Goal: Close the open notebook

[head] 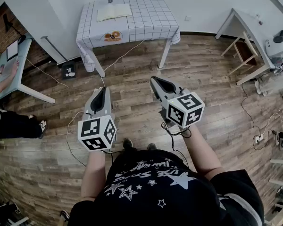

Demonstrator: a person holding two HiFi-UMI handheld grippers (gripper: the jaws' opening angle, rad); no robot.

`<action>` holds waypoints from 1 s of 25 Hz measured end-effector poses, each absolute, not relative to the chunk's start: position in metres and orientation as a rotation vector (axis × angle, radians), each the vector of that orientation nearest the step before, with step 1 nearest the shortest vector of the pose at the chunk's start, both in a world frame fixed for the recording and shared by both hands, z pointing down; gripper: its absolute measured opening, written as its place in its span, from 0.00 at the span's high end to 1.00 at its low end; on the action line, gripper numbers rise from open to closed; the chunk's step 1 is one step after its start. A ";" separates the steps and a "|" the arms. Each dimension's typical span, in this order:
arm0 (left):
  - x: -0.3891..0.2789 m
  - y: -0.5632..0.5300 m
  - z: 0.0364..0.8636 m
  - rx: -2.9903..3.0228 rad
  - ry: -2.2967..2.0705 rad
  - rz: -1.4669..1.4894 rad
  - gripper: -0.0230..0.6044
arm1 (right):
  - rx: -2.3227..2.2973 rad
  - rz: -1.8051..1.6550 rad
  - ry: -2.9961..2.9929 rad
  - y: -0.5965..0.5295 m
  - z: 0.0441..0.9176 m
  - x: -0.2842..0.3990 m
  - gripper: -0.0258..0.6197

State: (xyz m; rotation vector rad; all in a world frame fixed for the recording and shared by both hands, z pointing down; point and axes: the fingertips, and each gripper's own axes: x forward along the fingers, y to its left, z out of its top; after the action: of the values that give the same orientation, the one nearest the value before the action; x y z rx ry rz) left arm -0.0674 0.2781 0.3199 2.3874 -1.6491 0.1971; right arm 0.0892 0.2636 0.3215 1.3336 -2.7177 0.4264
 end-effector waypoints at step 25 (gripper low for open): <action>-0.017 0.323 0.322 2.333 -1.660 0.156 0.95 | 1.160 0.342 -2.779 0.319 0.325 0.123 0.94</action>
State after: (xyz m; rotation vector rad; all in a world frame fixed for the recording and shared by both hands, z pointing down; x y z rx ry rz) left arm -0.0172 0.3229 0.3216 2.3332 -1.6602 0.1559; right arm 0.1230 0.3189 0.3251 1.1596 -2.7795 0.3418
